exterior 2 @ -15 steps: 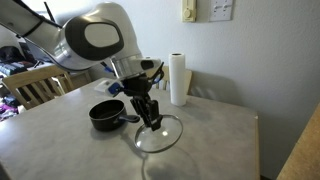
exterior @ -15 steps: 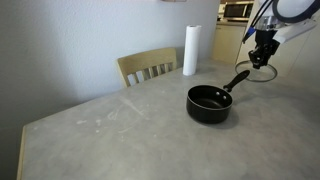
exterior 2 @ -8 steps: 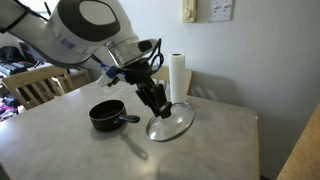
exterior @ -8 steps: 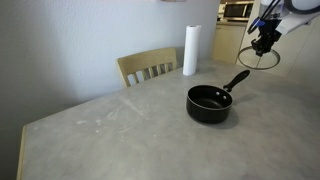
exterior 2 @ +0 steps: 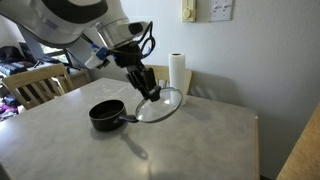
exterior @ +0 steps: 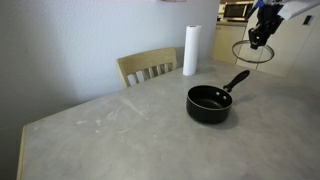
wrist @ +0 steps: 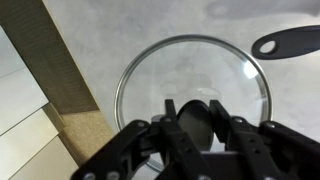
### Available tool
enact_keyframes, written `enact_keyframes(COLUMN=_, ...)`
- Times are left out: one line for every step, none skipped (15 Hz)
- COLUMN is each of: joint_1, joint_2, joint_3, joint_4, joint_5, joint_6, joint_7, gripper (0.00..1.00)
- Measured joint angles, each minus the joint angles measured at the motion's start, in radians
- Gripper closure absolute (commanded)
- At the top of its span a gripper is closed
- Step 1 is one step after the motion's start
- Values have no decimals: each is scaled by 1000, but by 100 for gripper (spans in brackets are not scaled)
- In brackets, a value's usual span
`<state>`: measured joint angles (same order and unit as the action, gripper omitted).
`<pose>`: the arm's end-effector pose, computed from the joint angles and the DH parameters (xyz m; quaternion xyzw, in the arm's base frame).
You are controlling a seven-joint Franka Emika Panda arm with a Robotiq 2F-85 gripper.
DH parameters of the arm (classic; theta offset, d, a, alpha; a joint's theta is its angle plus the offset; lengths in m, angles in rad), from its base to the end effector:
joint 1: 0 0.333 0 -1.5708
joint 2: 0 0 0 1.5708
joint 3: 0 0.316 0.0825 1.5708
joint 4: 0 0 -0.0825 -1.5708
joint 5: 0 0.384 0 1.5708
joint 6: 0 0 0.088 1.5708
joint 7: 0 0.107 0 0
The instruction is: Put the lid on the pot
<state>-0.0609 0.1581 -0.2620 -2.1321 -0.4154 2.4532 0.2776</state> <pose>0.5495 -0.1811 0.3529 0.9728 -0.1433 0.0757 0.1654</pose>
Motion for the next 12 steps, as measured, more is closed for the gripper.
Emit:
enact_keyframes(joint_1=1, joint_2=-16, joint_3=21, joint_4=-1, joint_5=41, joint_6=-21, joint_7=-23, gripper=87)
enact_keyframes(joint_1=3, joint_2=-30, joint_3=45, joint_4=-1, joint_5=77, joint_6=-44, joint_7=-35, gripper=87)
enact_keyframes(joint_1=8, joint_2=-43, joint_3=71, joint_4=-1, joint_5=113, joint_6=-69, joint_7=-36, gripper=87)
enact_keyframes(joint_1=16, joint_2=-51, joint_3=96, joint_4=-1, joint_5=143, joint_6=-90, joint_7=-30, gripper=87)
enact_keyframes(joint_1=27, joint_2=-55, joint_3=120, joint_4=-1, joint_5=165, joint_6=-106, joint_7=-9, gripper=87)
enact_keyframes(joint_1=40, joint_2=-55, joint_3=142, joint_4=-1, joint_5=178, joint_6=-112, joint_7=22, gripper=87)
enact_keyframes(joint_1=54, joint_2=-53, joint_3=161, joint_4=-1, joint_5=183, joint_6=-115, joint_7=60, gripper=87)
enact_keyframes(joint_1=68, joint_2=-50, joint_3=178, joint_4=-1, joint_5=183, joint_6=-115, joint_7=98, gripper=87)
enact_keyframes(joint_1=82, joint_2=-45, joint_3=193, joint_4=-1, joint_5=183, joint_6=-115, joint_7=132, gripper=87)
enact_keyframes(joint_1=94, joint_2=-41, joint_3=206, joint_4=-1, joint_5=183, joint_6=-115, joint_7=160, gripper=87)
enact_keyframes(joint_1=106, joint_2=-36, joint_3=215, joint_4=-1, joint_5=182, joint_6=-113, joint_7=184, gripper=87)
enact_keyframes(joint_1=117, joint_2=-29, joint_3=224, joint_4=-1, joint_5=182, joint_6=-111, joint_7=205, gripper=87)
